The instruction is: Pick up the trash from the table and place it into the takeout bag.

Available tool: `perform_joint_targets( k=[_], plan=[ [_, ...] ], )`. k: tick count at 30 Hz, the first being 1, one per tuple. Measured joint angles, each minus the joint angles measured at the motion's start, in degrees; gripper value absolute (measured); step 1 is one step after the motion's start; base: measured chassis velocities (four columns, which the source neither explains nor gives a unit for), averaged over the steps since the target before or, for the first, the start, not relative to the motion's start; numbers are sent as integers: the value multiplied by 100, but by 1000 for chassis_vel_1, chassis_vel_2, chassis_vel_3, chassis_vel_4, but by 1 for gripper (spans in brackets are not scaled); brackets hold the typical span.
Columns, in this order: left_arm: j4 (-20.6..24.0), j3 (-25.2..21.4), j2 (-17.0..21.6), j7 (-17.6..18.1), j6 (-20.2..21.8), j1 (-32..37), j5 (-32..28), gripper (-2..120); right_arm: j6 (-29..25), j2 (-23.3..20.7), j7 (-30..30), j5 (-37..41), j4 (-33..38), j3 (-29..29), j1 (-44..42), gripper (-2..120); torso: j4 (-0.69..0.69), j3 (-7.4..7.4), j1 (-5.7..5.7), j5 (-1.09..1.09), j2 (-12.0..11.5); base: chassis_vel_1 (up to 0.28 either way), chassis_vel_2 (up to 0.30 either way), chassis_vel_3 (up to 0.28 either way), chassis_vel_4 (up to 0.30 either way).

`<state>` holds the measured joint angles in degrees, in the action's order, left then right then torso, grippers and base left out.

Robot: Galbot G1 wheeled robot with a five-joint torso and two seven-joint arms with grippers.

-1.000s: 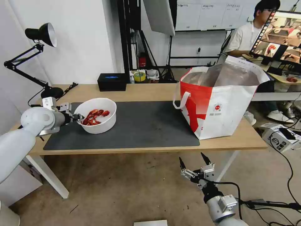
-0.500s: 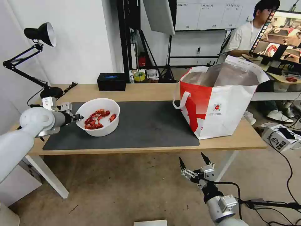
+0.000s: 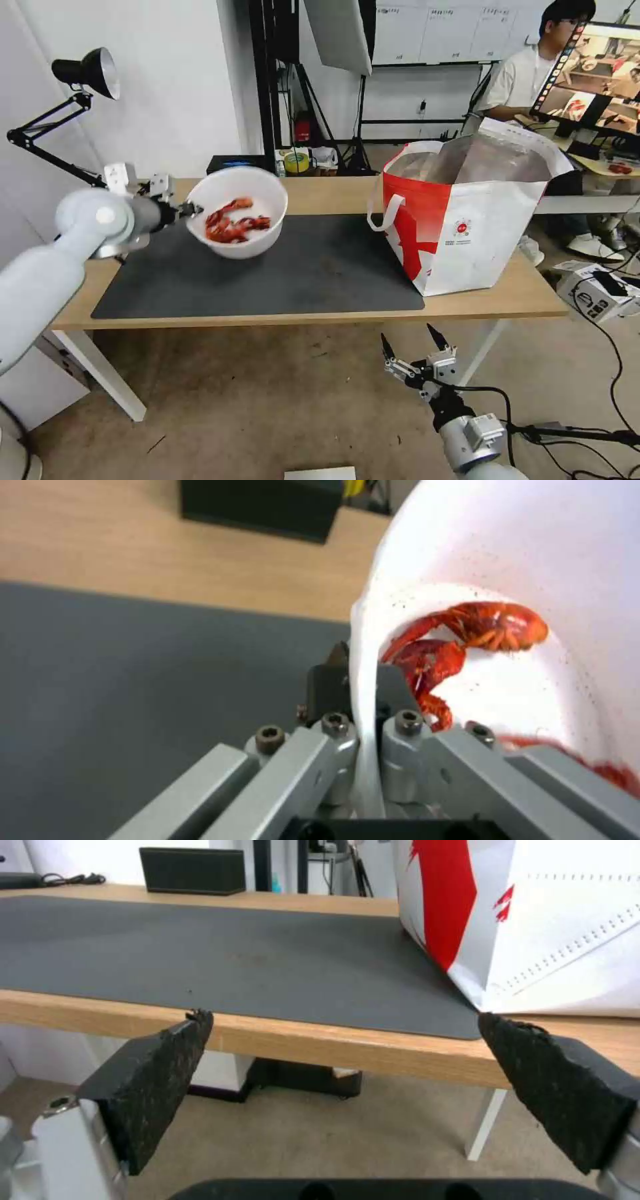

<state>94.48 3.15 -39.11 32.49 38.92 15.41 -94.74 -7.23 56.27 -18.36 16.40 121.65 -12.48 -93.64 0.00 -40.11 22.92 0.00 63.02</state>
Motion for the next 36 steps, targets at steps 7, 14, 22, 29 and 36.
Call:
perform_joint_targets(
  k=[7,14,22,29,36],
  plan=[
    [31,505,-265,240,-68,-724,-290,0,0,0,0,0,0,0,0,100,0,0,0,0,0,0,0,0,0],
    [-216,1000,-676,523,-84,-1761,-526,0,0,0,0,0,0,0,0,100,0,0,0,2,0,0,0,0,0],
    [-648,1432,-1437,707,-75,-2538,-674,0,0,-1,0,0,0,0,-1,100,1,0,0,1,0,0,0,0,0],
    [-979,1780,-2020,721,-93,-2883,-684,0,0,-1,0,0,0,0,0,100,0,0,0,0,0,0,0,0,0],
    [-1438,1985,-2582,815,-101,-3134,-701,0,0,0,0,0,0,-1,0,100,1,0,0,2,0,0,0,0,0]
  ],
)
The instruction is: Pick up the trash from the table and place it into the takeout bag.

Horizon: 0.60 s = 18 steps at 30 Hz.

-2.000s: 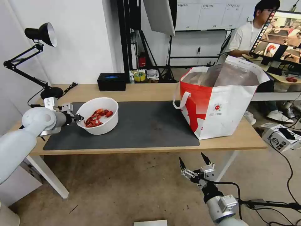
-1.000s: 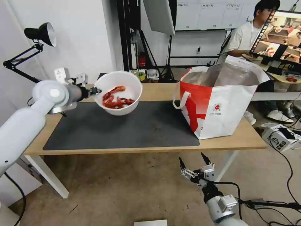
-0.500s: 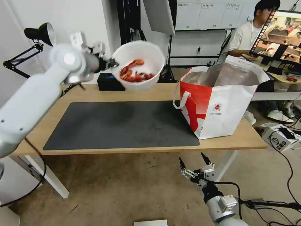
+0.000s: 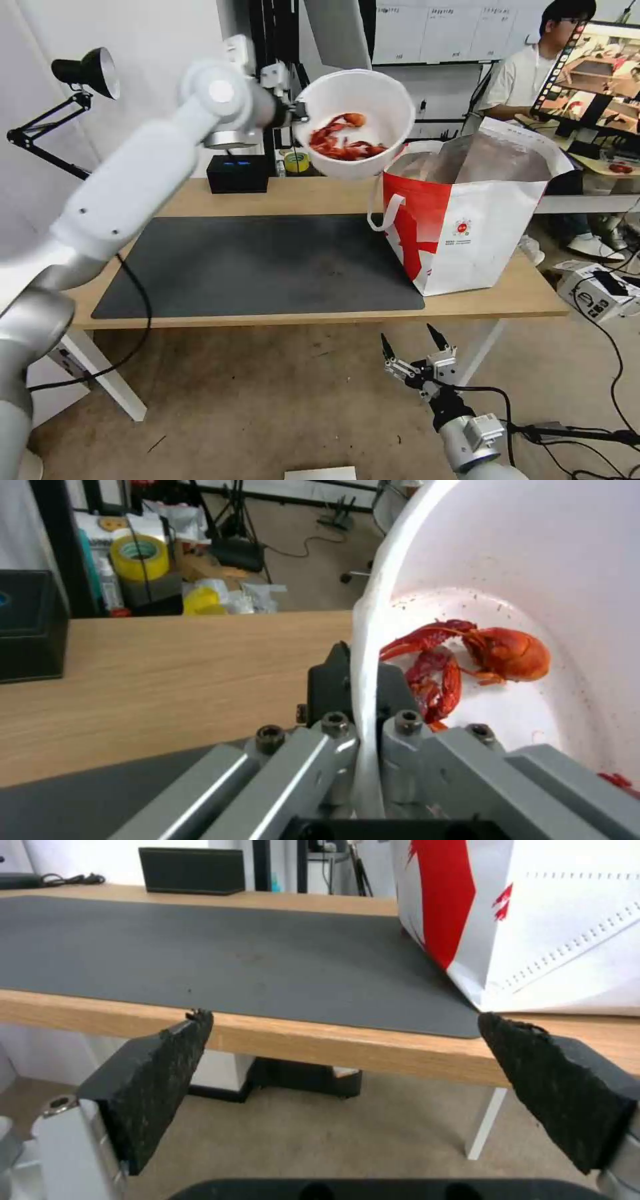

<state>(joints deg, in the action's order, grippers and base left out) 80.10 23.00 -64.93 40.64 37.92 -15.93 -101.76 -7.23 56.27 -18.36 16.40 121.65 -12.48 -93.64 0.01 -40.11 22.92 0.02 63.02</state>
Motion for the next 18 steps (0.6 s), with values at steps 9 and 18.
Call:
perform_joint_targets(
  k=[9,18],
  plan=[
    [-638,23,-898,330,-54,-260,-189,0,0,0,0,0,0,0,0,100,-2,0,0,-1,0,0,0,0,0],
    [-1454,215,-1891,492,-280,-426,216,0,0,0,0,0,0,1,0,100,0,0,-1,0,0,0,0,0,0]
  ],
)
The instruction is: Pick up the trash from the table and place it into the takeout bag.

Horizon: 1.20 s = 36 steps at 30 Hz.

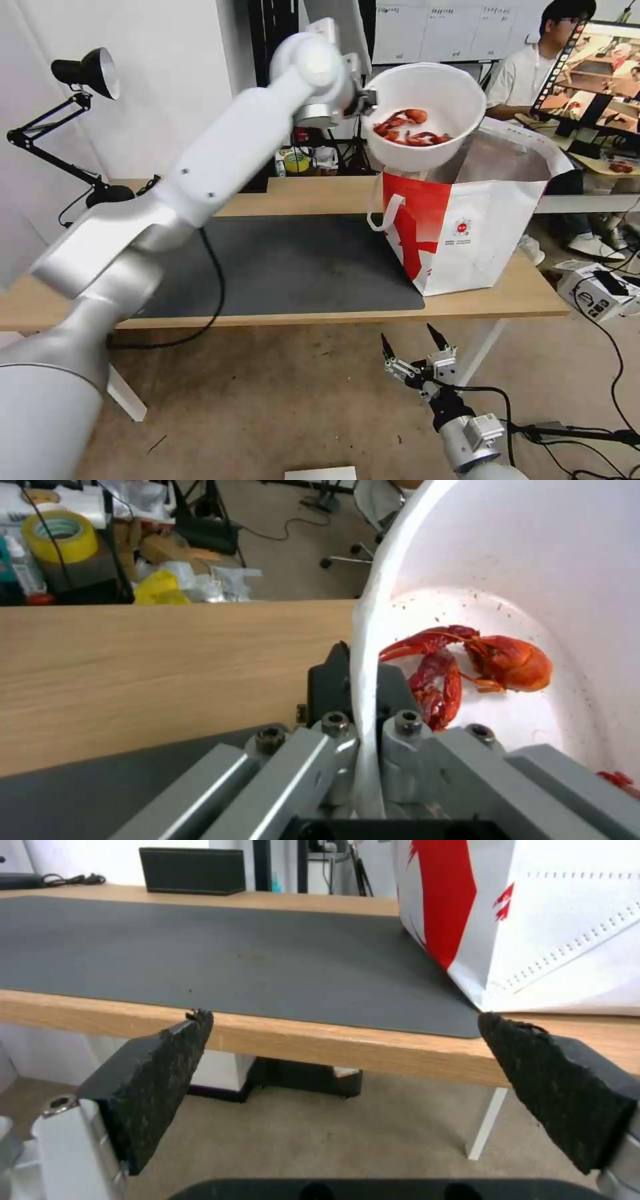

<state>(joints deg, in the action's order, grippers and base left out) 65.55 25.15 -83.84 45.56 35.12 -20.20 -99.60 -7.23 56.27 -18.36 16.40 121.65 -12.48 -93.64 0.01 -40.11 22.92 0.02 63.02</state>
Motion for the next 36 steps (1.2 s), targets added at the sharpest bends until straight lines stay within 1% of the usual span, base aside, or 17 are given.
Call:
perform_joint_targets(
  k=[1,2,4,5,7,8,9,12,13,16,20,23,25,27,29,33,36],
  plan=[
    [0,0,0,0,0,0,0,0,0,0,0,0,0,0,0,100,0,0,0,0,0,0,0,0,0],
    [-128,51,-181,8,-113,15,189,0,0,0,0,0,0,0,0,100,0,0,0,0,0,0,0,0,0],
    [-236,129,-372,58,-351,88,418,0,0,0,0,0,0,0,0,100,1,0,0,0,0,0,0,0,0],
    [-236,129,-372,58,-351,88,418,0,0,0,0,0,0,0,0,100,1,0,0,0,0,0,0,0,0],
    [-257,197,-478,81,-600,198,647,0,0,0,0,0,0,0,0,100,1,0,0,0,0,0,0,0,0],
    [-241,282,-484,40,-757,269,870,0,0,0,0,0,0,0,0,100,0,0,0,-1,1,0,0,0,0],
    [-241,282,-484,40,-757,269,870,0,0,0,0,0,0,0,0,100,0,0,0,-1,1,0,0,0,0],
    [-171,577,-450,-85,-1287,430,1518,0,0,0,0,0,0,0,0,100,-1,0,0,-2,1,0,0,0,0],
    [-171,577,-450,-85,-1287,430,1518,0,0,0,0,0,0,0,0,100,-1,0,0,-2,1,0,0,0,0],
    [-165,772,-444,-78,-1609,536,1958,0,0,0,0,0,0,0,0,100,-1,0,0,-2,1,0,0,0,0],
    [-128,856,-421,-76,-1706,587,2138,0,0,0,0,0,0,0,0,100,-1,0,0,-2,1,0,0,0,0],
    [66,1007,-265,-84,-1726,625,2230,0,0,0,0,0,0,0,0,100,-1,0,0,-2,1,0,0,0,0],
    [337,1114,-33,-264,-1595,635,2145,0,0,0,0,0,0,0,0,100,-2,0,0,-2,1,0,0,0,0],
    [384,1121,-2,-316,-1552,635,2104,0,0,0,0,0,0,0,0,100,-1,0,0,-2,1,0,0,0,0],
    [524,1191,90,-492,-1417,622,2013,0,0,0,0,0,0,0,0,100,-1,0,0,-2,1,0,0,0,0],
    [599,1222,129,-682,-1257,577,1876,0,0,0,0,0,0,0,0,100,-1,0,0,-2,1,0,0,0,0],
    [620,1222,138,-719,-1186,561,1800,0,0,0,0,0,0,0,0,100,-1,0,0,-2,1,0,0,0,0]
  ],
)
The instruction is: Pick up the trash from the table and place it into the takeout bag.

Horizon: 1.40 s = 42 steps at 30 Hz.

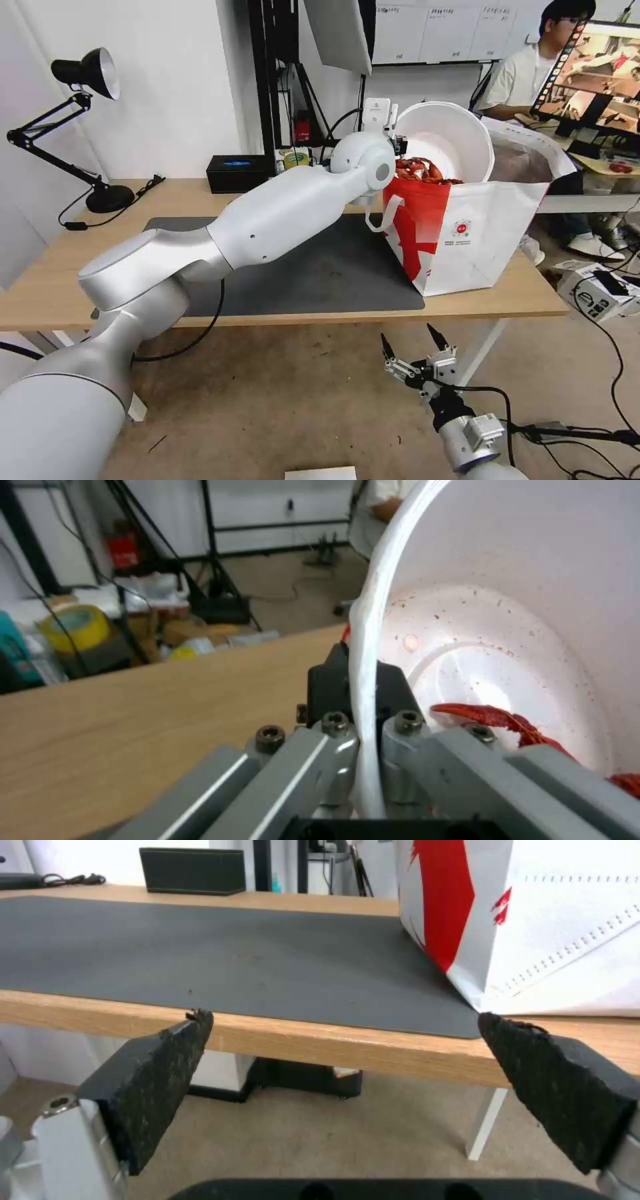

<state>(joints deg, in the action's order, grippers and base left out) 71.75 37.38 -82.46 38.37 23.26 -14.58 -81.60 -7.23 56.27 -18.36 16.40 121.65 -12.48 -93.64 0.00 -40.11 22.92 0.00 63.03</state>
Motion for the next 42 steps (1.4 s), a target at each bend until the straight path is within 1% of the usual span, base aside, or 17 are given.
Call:
perform_joint_targets(
  k=[3,5,6,8,13,16,17,19,28,30,31,32,35,38,39,40,42],
  plan=[
    [27,-6,12,-32,113,-18,-108,0,0,0,0,0,0,0,0,100,0,0,0,0,0,0,0,0,0],
    [108,-45,50,-66,449,-57,-405,0,0,0,0,0,0,0,0,100,0,0,0,0,0,0,0,0,0],
    [108,-45,50,-66,449,-57,-405,0,0,0,0,0,0,0,0,100,0,0,0,0,0,0,0,0,0],
    [179,-59,104,-66,681,-78,-663,0,0,0,0,0,0,0,0,100,0,0,0,0,0,0,0,0,0],
    [195,-61,216,-66,919,-79,-845,0,0,0,0,0,0,0,0,100,0,0,0,0,0,0,0,0,0],
    [205,-58,298,-71,1169,-102,-938,0,0,0,0,0,0,0,0,100,0,0,0,-1,0,0,0,0,0],
    [205,-58,298,-71,1169,-102,-938,0,0,0,0,0,0,0,0,100,0,0,0,-1,0,0,0,0,0],
    [202,-62,311,-53,1318,-126,-1025,0,0,0,0,0,0,0,0,100,0,0,0,0,0,0,0,0,0],
    [265,-39,294,-48,1482,-169,-1188,1,0,0,0,0,0,0,0,100,0,0,0,0,0,0,0,0,0],
    [281,-38,266,-50,1533,-174,-1215,11,0,0,0,0,0,0,0,100,0,0,0,0,0,0,0,0,0],
    [289,-37,260,-50,1539,-177,-1218,13,0,0,0,0,0,0,0,100,0,0,0,0,0,0,0,0,0],
    [289,-37,260,-50,1539,-177,-1218,13,0,0,0,0,0,0,0,100,0,0,0,0,0,0,0,0,0],
    [349,-32,260,-64,1606,-192,-1256,30,0,0,0,0,0,0,0,100,0,0,0,0,0,0,0,0,0],
    [362,-31,263,-66,1638,-193,-1276,32,0,0,0,0,0,0,0,100,0,0,0,0,0,0,0,0,0],
    [367,-35,266,-66,1656,-197,-1289,43,0,0,0,0,0,0,0,100,0,0,0,0,0,0,0,0,0],
    [367,-35,266,-66,1656,-197,-1289,43,0,0,0,0,0,0,0,100,0,0,0,0,0,0,0,0,0],
    [377,-66,289,-66,1657,-197,-1293,54,0,0,0,0,0,0,0,100,1,0,0,1,0,0,0,0,0]
  ],
)
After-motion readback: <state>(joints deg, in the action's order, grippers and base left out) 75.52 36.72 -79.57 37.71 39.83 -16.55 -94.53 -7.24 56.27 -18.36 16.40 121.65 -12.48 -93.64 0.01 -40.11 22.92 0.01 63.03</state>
